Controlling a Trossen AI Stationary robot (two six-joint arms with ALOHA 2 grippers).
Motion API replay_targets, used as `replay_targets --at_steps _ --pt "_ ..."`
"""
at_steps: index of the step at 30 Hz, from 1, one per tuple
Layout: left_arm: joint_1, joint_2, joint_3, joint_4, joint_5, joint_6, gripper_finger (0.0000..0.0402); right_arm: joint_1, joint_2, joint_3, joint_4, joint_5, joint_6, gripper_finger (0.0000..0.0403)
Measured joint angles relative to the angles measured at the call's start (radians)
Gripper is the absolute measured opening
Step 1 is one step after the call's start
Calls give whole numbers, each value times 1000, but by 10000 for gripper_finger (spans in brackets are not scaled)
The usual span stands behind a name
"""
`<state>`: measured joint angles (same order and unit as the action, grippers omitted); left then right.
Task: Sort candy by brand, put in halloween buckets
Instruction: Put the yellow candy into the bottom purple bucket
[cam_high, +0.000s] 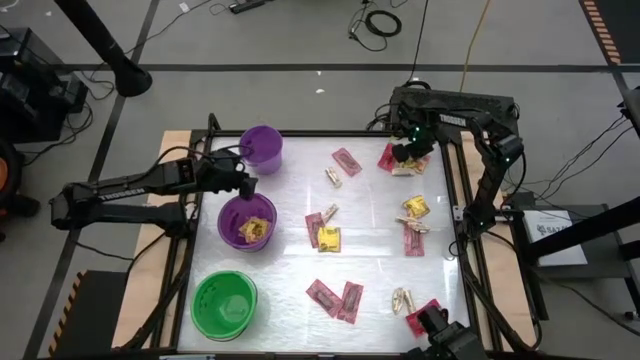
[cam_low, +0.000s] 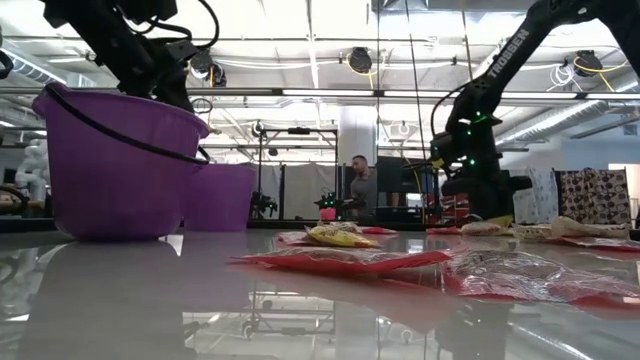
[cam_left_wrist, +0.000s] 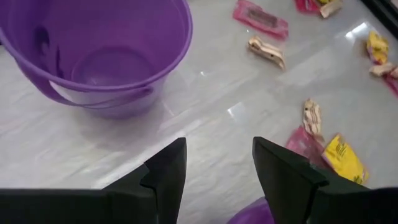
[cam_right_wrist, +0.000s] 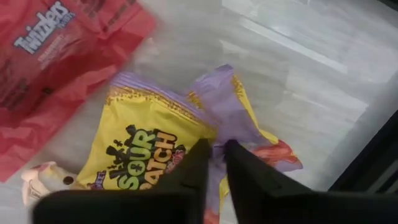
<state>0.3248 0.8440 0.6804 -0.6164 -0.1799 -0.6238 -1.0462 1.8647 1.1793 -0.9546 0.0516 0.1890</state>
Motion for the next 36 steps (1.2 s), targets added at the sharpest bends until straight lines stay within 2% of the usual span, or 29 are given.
replay_targets --at_steps 3,7,12,18,22,27,36 --pt "0 0 0 1 15 11 191 5 -4 0 1 -2 12 8" --pt "0 -1 0 1 57 51 191 22 -31 14 -5 -13 39 3" --pt "0 -1 0 1 72 89 191 61 -122 63 -10 -16 91 1" --pt "0 0 0 1 72 116 191 145 -264 87 73 -119 155 1" --pt "0 -1 0 1 72 139 191 236 -340 87 196 -211 187 0" --pt "0 -1 0 0 72 175 191 397 -367 87 401 -216 238 0" --pt "0 -14 0 -76 72 288 191 720 -248 87 886 -212 118 0"
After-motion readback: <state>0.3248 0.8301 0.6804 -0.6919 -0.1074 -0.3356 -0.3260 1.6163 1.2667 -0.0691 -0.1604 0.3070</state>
